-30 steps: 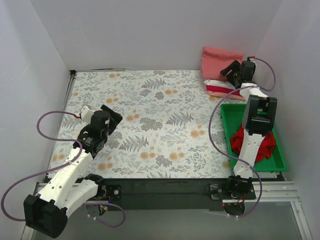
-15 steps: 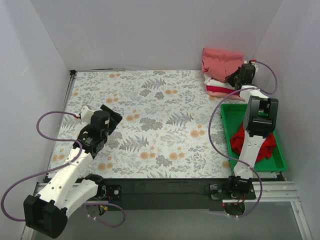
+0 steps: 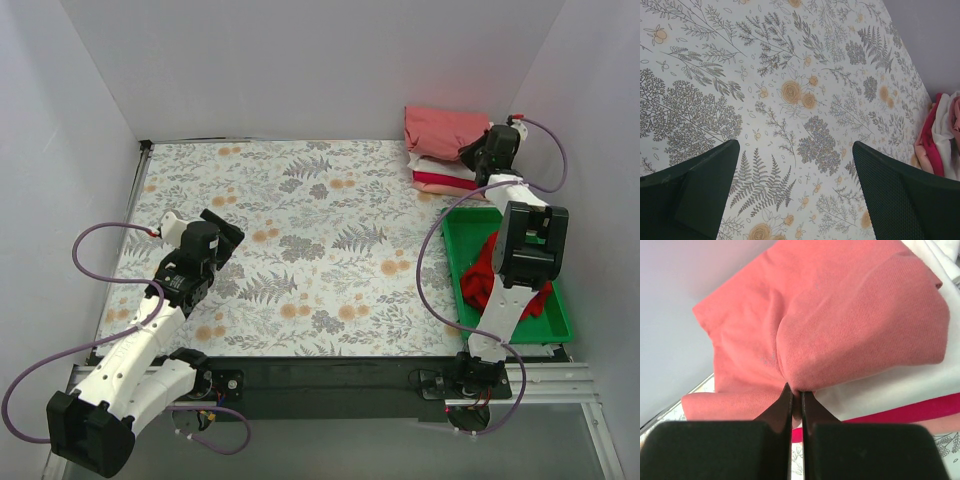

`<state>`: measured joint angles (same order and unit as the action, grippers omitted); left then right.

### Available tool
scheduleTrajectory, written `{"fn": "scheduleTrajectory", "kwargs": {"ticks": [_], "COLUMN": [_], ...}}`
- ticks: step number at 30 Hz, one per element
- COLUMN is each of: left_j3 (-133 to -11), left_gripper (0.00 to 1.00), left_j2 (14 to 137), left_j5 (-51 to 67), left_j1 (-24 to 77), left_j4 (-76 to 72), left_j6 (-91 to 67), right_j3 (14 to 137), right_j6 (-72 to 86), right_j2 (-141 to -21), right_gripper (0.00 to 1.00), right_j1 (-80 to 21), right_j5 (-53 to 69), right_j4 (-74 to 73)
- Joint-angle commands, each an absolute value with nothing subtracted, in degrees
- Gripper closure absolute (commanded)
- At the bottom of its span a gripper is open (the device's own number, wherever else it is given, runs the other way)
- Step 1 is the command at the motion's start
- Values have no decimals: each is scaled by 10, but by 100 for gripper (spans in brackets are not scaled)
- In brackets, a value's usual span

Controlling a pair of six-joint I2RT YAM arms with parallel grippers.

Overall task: Fold and stack the t-shirts
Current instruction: Neatly place the folded tshirt to the corner

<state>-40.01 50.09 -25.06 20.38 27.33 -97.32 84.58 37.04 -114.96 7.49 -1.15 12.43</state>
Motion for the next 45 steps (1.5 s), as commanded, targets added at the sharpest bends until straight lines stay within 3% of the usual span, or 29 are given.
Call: {"fn": "scheduleTrajectory", "kwargs": {"ticks": [1, 3, 4, 5, 8, 13, 18, 25, 32, 39, 45], "left_j3": [-399, -398, -399, -398, -399, -400, -399, -402, -399, -409, -408], "left_gripper": [4, 4, 4, 4, 4, 4, 4, 4, 4, 4, 4], "left_j2": [491, 490, 490, 490, 488, 488, 486, 490, 488, 506, 499], "left_j5": [-265, -265, -265, -265, -266, -263, -260, -257, -263, -259, -253], "left_j1": [205, 205, 205, 205, 205, 205, 205, 205, 205, 205, 205], "left_j4": [268, 268, 268, 268, 268, 268, 268, 267, 268, 269, 270], "left_j6": [-965, -965, -964, -965, -965, -965, -965, -963, -965, -962, -962], "right_j3": [832, 819, 813, 806, 786, 765, 745, 862, 889, 869, 869], "right_j6": [360, 361, 361, 362, 356, 332, 294, 244, 258, 228, 113], "right_j2": [-1137, -1141, -1141, -1137, -1120, -1064, -1007, -1095, -1187, -1175, -1089], "right_gripper": [99, 97, 87, 58, 29, 23, 3, 2, 2, 2, 2], "right_j1": [77, 77, 77, 77, 77, 77, 76, 76, 71, 67, 40], "right_j5": [-13, -12, -11, -11, -5, -4, -4, 148, 152, 142, 91], "right_j4": [156, 157, 157, 158, 159, 159, 158, 156, 156, 154, 123]}}
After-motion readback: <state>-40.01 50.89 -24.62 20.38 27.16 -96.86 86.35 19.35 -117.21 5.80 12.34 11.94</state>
